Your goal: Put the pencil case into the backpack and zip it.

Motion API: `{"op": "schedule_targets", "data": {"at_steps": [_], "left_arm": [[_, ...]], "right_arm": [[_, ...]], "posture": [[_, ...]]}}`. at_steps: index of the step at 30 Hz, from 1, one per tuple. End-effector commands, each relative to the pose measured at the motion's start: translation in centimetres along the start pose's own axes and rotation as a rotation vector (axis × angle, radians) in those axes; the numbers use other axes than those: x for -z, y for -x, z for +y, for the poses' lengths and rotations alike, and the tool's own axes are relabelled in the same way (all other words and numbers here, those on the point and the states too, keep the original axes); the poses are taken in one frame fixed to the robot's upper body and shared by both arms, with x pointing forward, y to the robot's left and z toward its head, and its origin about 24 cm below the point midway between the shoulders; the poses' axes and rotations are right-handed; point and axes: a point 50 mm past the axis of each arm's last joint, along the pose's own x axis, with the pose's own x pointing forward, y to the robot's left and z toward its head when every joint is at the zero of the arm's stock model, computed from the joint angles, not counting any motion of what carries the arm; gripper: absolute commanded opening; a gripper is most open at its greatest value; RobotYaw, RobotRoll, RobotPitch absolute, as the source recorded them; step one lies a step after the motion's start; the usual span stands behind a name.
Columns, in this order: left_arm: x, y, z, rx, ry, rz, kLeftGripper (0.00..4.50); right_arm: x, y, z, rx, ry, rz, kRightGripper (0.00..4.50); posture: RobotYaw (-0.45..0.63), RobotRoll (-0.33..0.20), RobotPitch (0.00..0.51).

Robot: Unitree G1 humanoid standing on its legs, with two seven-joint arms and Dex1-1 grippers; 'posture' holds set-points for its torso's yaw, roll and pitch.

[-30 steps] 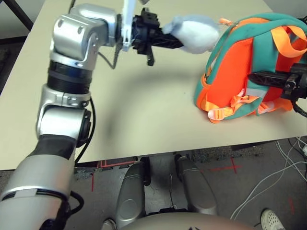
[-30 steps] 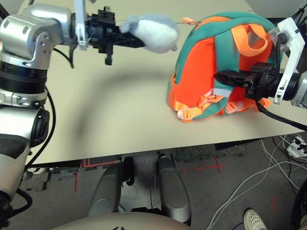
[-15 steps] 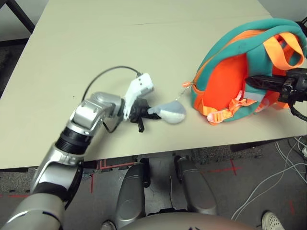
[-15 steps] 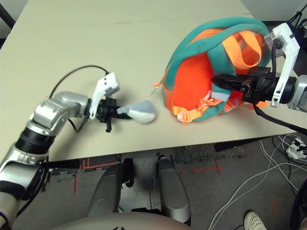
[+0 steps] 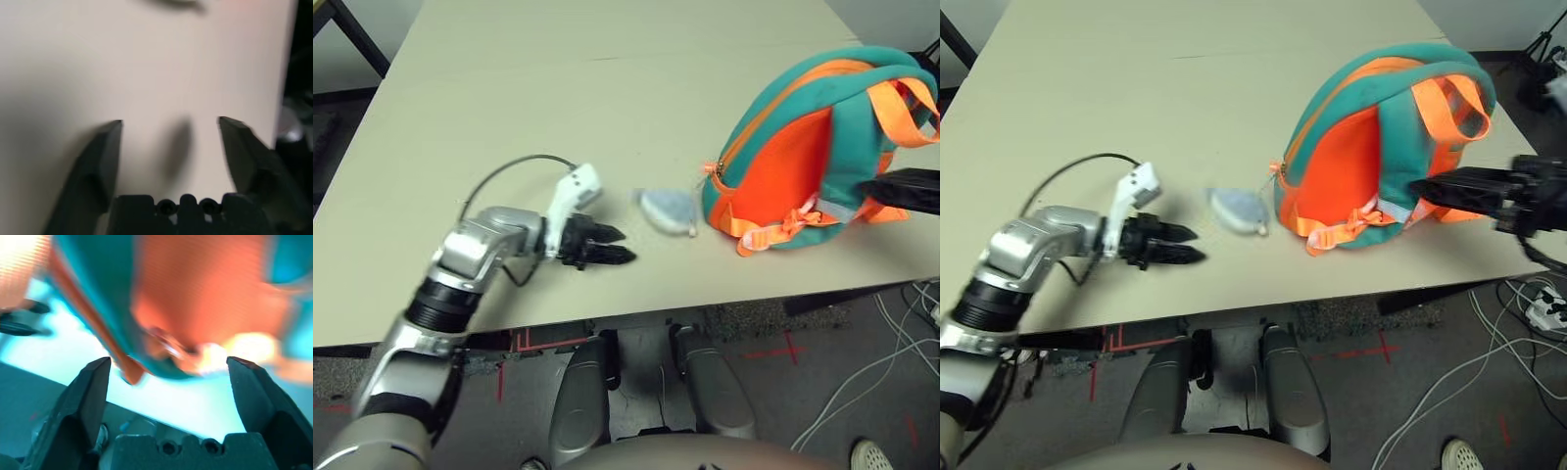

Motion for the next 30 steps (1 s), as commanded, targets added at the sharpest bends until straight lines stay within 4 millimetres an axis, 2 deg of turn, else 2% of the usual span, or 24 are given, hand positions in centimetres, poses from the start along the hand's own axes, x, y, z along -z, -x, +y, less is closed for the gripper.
{"op": "schedule_targets", "data": {"at_steps": [1,5,7,9,14,18,23,26,30], "left_arm": [[2.4,2.9,2.9,-0.200,0.112,0.065,4.48],[1.5,6.0,5.0,-0.389,0.107,-0.022,4.48],[-0.1,7.4,6.6,-0.587,0.079,-0.159,4.48],[-1.0,7.9,7.6,-0.725,0.073,-0.261,4.48],[-1.2,6.6,8.8,-0.919,0.066,-0.471,4.48],[-0.5,5.5,9.4,-1.071,0.087,-0.597,4.48],[0.2,4.0,9.2,-1.186,0.070,-0.671,4.48],[0.5,4.0,9.3,-1.266,0.086,-0.718,4.48],[0.8,3.0,9.3,-1.283,0.095,-0.731,4.48]], "right_arm": [[-0.9,2.0,-1.2,0.074,0.002,-0.065,4.50],[-1.6,3.8,-3.0,0.203,0.014,-0.121,4.50],[-1.8,3.5,-5.0,0.316,0.087,-0.227,4.50],[-2.0,2.5,-6.5,0.377,0.163,-0.323,4.50],[-2.2,-1.0,-9.9,0.588,0.188,-0.557,4.50],[-2.4,-3.0,-10.9,0.692,0.183,-0.689,4.50],[-2.8,-3.5,-11.7,0.748,0.185,-0.770,4.50],[-2.9,-3.5,-11.8,0.718,0.202,-0.785,4.50],[-2.9,-3.4,-11.8,0.657,0.203,-0.799,4.50]], "posture": [[-0.12,0.000,0.279],[-0.12,0.000,0.283],[-0.11,0.000,0.286],[-0.11,0.000,0.287],[-0.11,0.000,0.290],[-0.11,0.000,0.293],[-0.11,0.000,0.302],[-0.11,0.000,0.306],[-0.13,0.000,0.316]]}}
